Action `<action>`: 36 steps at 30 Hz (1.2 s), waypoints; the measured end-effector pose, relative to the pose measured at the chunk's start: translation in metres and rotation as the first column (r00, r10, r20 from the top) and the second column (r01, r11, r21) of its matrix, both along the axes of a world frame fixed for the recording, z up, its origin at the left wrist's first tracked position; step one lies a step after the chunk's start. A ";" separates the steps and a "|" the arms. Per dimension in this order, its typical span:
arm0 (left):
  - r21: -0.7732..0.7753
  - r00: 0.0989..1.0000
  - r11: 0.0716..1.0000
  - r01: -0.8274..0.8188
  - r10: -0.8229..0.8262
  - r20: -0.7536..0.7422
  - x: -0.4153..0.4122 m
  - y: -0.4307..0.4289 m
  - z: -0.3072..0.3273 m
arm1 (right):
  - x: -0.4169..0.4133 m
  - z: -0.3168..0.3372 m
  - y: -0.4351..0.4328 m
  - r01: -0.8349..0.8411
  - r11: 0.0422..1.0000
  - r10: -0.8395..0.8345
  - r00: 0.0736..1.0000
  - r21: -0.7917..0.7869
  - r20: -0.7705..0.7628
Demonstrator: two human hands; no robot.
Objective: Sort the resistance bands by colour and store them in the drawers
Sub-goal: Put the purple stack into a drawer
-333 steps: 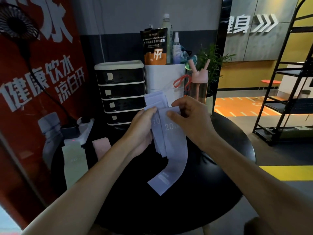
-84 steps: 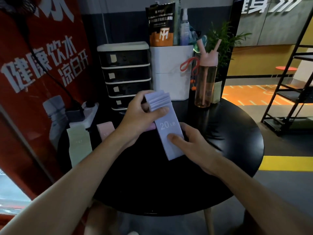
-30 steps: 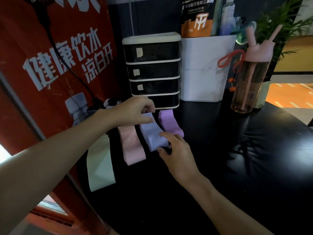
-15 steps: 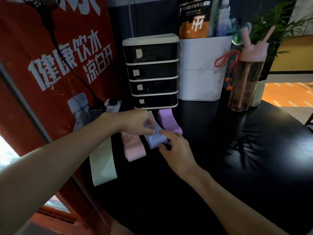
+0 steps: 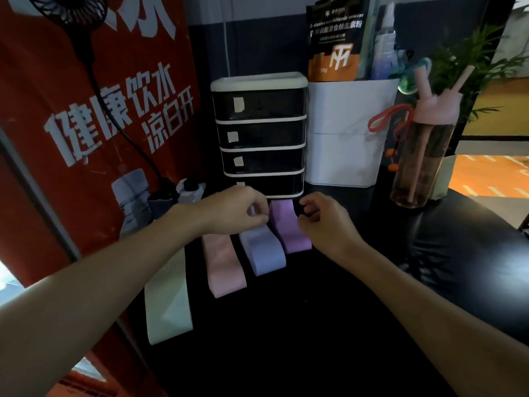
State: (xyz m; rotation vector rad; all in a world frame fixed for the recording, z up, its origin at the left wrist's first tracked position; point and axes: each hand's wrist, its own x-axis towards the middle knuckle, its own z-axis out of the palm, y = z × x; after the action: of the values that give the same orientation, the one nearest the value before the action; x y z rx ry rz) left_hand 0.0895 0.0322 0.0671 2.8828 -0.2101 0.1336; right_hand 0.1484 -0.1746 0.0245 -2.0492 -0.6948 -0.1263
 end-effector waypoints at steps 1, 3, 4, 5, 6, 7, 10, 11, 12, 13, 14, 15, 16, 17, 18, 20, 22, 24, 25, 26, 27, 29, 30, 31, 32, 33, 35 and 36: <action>-0.029 0.999 0.999 -0.025 0.026 0.041 0.005 0.002 0.004 | 0.008 0.006 0.004 0.005 1.000 -0.005 1.000 0.003 -0.013; -0.089 0.986 0.992 -0.086 0.098 0.138 0.016 0.008 0.012 | 0.028 0.018 0.014 0.000 1.000 0.001 0.999 0.029 -0.038; -0.109 0.973 0.986 -0.123 0.141 0.185 0.022 0.012 0.016 | 0.040 0.024 0.020 -0.006 0.999 0.008 0.999 0.043 -0.048; -0.125 0.955 0.980 -0.157 0.183 0.233 0.030 0.017 0.021 | 0.051 0.031 0.026 -0.007 0.999 0.010 0.999 0.047 -0.054; -0.144 0.935 0.971 -0.192 0.226 0.273 0.039 0.023 0.024 | 0.064 0.038 0.032 -0.004 0.999 0.007 0.998 0.043 -0.058; -0.172 0.914 0.960 -0.223 0.267 0.305 0.047 0.029 0.027 | 0.075 0.046 0.038 -0.003 0.999 0.005 0.998 0.039 -0.061; -0.297 0.842 0.903 -0.309 0.405 0.356 0.075 0.050 0.031 | 0.109 0.067 0.057 0.000 0.997 0.005 0.998 0.075 -0.069; -0.343 0.808 0.876 -0.339 0.458 0.370 0.084 0.056 0.031 | 0.118 0.074 0.062 0.002 0.995 0.005 0.998 0.099 -0.067; -0.390 0.774 0.845 -0.366 0.509 0.376 0.092 0.063 0.031 | 0.128 0.080 0.068 0.001 0.993 0.006 0.998 0.118 -0.065; -0.438 0.744 0.813 -0.384 0.553 0.374 0.099 0.068 0.031 | 0.138 0.084 0.073 -0.003 0.991 0.012 0.998 0.133 -0.066; -0.489 0.725 0.780 -0.390 0.588 0.359 0.106 0.074 0.030 | 0.147 0.088 0.078 -0.009 0.990 0.020 0.997 0.141 -0.075; -0.538 0.721 0.754 -0.377 0.604 0.340 0.111 0.078 0.030 | 0.156 0.090 0.082 -0.021 0.988 0.034 0.996 0.151 -0.085; -0.585 0.731 0.731 -0.350 0.604 0.317 0.116 0.083 0.030 | 0.164 0.090 0.086 -0.031 0.985 0.048 0.994 0.169 -0.098; -0.627 0.748 0.713 -0.314 0.592 0.299 0.120 0.086 0.029 | 0.171 0.091 0.089 -0.042 0.980 0.064 0.992 0.194 -0.108; -0.665 0.763 0.693 -0.279 0.580 0.284 0.124 0.088 0.029 | 0.177 0.089 0.091 -0.050 0.975 0.077 0.990 0.215 -0.120; -0.738 0.773 0.629 -0.244 0.585 0.244 0.129 0.089 0.028 | 0.184 0.086 0.095 -0.064 0.965 0.101 0.986 0.254 -0.135; -0.799 0.759 0.558 -0.225 0.615 0.215 0.131 0.088 0.028 | 0.188 0.083 0.096 -0.080 0.946 0.132 0.980 0.315 -0.148; -0.847 0.758 0.497 -0.189 0.622 0.197 0.129 0.087 0.031 | 0.187 0.083 0.097 -0.092 0.929 0.154 0.977 0.359 -0.148; -0.860 0.763 0.480 -0.173 0.617 0.191 0.127 0.087 0.032 | 0.186 0.084 0.096 -0.098 0.924 0.161 0.976 0.369 -0.145; -0.868 0.770 0.471 -0.161 0.609 0.188 0.124 0.086 0.034 | 0.184 0.087 0.095 -0.108 0.920 0.172 0.975 0.376 -0.142; -0.871 0.775 0.468 -0.152 0.603 0.189 0.120 0.085 0.036 | 0.181 0.090 0.094 -0.119 0.916 0.185 0.973 0.382 -0.139; -0.873 0.776 0.469 -0.134 0.597 0.202 0.110 0.083 0.042 | 0.172 0.097 0.091 -0.153 0.904 0.220 0.967 0.400 -0.128; -0.874 0.774 0.471 -0.121 0.596 0.214 0.105 0.082 0.046 | 0.167 0.102 0.089 -0.170 0.898 0.236 0.965 0.406 -0.117; -0.873 0.769 0.476 -0.101 0.594 0.235 0.099 0.080 0.050 | 0.161 0.108 0.087 -0.181 0.895 0.243 0.964 0.407 -0.106; -0.869 0.762 0.489 -0.077 0.591 0.264 0.093 0.078 0.055 | 0.154 0.113 0.086 -0.187 0.892 0.245 0.965 0.412 -0.092; -0.860 0.752 0.508 -0.057 0.588 0.298 0.086 0.075 0.062 | 0.146 0.119 0.084 -0.187 0.888 0.240 0.968 0.419 -0.077; -0.840 0.729 0.542 -0.020 0.583 0.359 0.071 0.068 0.075 | 0.129 0.132 0.079 -0.173 0.882 0.212 0.976 0.438 -0.042; -0.832 0.720 0.555 -0.004 0.579 0.383 0.064 0.064 0.082 | 0.121 0.138 0.074 -0.169 0.879 0.203 0.979 0.447 -0.029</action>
State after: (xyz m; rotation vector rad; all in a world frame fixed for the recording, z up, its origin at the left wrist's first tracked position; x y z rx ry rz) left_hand 0.1538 0.0962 0.1487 1.8195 0.2330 1.0059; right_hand 0.2689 -0.1001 0.1626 -1.5343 -0.7364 -0.0864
